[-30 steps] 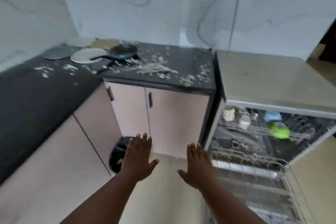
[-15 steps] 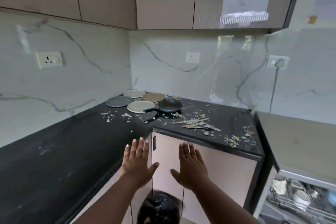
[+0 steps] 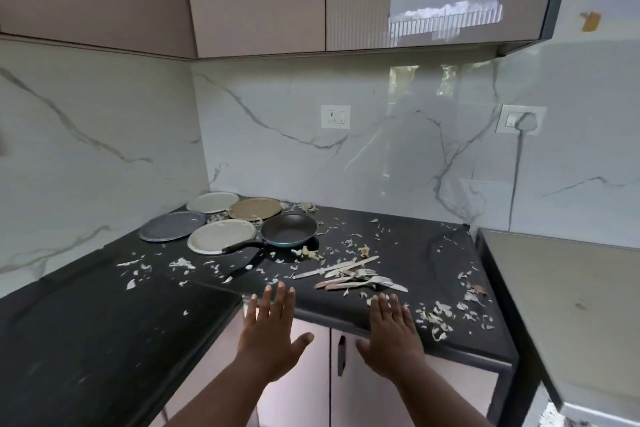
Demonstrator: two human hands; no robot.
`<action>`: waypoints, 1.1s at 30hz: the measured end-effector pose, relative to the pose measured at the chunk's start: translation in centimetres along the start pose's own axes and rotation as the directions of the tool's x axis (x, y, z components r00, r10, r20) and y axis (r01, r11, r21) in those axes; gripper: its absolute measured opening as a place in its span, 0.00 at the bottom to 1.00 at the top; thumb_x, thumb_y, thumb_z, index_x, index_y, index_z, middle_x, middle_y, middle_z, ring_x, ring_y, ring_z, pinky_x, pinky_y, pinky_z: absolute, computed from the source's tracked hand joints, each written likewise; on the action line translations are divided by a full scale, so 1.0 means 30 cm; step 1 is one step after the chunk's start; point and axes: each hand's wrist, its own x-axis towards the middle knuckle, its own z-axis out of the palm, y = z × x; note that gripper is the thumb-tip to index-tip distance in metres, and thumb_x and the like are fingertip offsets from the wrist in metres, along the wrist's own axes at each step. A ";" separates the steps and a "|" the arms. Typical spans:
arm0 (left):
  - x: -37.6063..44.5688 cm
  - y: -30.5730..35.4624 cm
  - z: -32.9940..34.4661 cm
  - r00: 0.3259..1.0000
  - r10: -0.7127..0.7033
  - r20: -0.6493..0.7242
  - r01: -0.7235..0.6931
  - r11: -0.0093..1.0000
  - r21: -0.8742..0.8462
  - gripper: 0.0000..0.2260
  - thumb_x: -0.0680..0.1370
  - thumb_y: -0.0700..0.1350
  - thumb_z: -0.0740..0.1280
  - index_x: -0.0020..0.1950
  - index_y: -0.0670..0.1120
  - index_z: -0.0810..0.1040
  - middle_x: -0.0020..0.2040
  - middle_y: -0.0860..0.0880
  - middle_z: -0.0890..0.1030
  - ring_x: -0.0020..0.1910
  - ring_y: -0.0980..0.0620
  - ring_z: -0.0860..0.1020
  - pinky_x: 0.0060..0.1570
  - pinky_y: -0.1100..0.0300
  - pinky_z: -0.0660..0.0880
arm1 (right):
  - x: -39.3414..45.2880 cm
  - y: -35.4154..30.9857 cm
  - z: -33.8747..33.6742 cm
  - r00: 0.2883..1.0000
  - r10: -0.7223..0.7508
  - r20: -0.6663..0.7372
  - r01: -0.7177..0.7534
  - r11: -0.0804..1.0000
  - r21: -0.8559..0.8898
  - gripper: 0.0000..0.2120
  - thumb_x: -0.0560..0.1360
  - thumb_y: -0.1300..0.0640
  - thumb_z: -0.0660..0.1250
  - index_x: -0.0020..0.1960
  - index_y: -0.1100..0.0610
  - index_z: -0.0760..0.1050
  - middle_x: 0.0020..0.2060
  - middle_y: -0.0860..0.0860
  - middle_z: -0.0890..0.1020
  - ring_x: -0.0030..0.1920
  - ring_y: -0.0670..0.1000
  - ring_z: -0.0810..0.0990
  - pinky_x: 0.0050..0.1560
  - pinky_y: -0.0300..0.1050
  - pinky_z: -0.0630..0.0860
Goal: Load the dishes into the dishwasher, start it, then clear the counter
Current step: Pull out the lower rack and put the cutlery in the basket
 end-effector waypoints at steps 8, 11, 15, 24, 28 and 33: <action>0.306 0.152 0.056 0.993 -0.036 0.112 0.052 0.988 -0.148 0.31 0.80 0.64 0.50 0.79 0.49 0.55 0.79 0.47 0.54 0.78 0.47 0.50 0.75 0.49 0.43 | 0.286 0.235 -0.030 0.996 0.079 0.039 -0.078 0.997 -0.021 0.27 0.79 0.43 0.57 0.75 0.51 0.61 0.76 0.51 0.63 0.78 0.56 0.52 0.75 0.53 0.51; 0.398 0.158 0.070 0.999 -0.010 0.053 0.017 0.989 -0.146 0.22 0.80 0.60 0.54 0.71 0.52 0.68 0.70 0.51 0.70 0.70 0.49 0.65 0.69 0.52 0.58 | 0.335 0.233 -0.019 0.996 0.055 0.067 -0.052 0.998 -0.045 0.19 0.77 0.46 0.58 0.68 0.45 0.70 0.65 0.48 0.75 0.69 0.54 0.68 0.67 0.52 0.64; 0.548 0.167 0.078 0.999 0.003 0.036 0.002 0.991 -0.134 0.16 0.81 0.57 0.56 0.65 0.53 0.73 0.64 0.51 0.74 0.66 0.48 0.68 0.63 0.51 0.63 | 0.400 0.209 -0.014 0.995 0.021 0.093 -0.015 0.998 -0.062 0.17 0.77 0.49 0.58 0.64 0.46 0.72 0.62 0.49 0.78 0.64 0.55 0.73 0.61 0.50 0.69; 0.819 0.186 0.154 0.972 0.198 0.124 -0.178 0.972 -0.153 0.16 0.80 0.53 0.56 0.66 0.55 0.74 0.65 0.49 0.72 0.66 0.47 0.67 0.64 0.51 0.62 | 0.585 0.126 -0.022 0.983 0.115 0.146 -0.117 0.993 0.006 0.15 0.78 0.53 0.57 0.63 0.45 0.74 0.60 0.49 0.79 0.60 0.54 0.78 0.55 0.47 0.73; 0.860 0.183 0.193 0.947 0.281 0.153 -0.255 0.952 -0.169 0.17 0.79 0.58 0.60 0.65 0.56 0.76 0.63 0.49 0.73 0.65 0.47 0.67 0.64 0.50 0.61 | 0.621 0.100 0.011 0.978 0.152 0.145 -0.147 0.988 -0.041 0.15 0.79 0.53 0.58 0.63 0.44 0.74 0.59 0.49 0.79 0.59 0.54 0.79 0.52 0.46 0.74; 0.893 0.179 0.224 0.930 0.348 0.122 -0.324 0.928 -0.182 0.15 0.79 0.56 0.60 0.64 0.57 0.76 0.62 0.52 0.73 0.65 0.48 0.67 0.64 0.50 0.60 | 0.653 0.092 0.029 0.976 0.161 0.145 -0.136 0.976 -0.168 0.12 0.78 0.55 0.60 0.59 0.49 0.76 0.56 0.51 0.81 0.56 0.55 0.80 0.49 0.47 0.74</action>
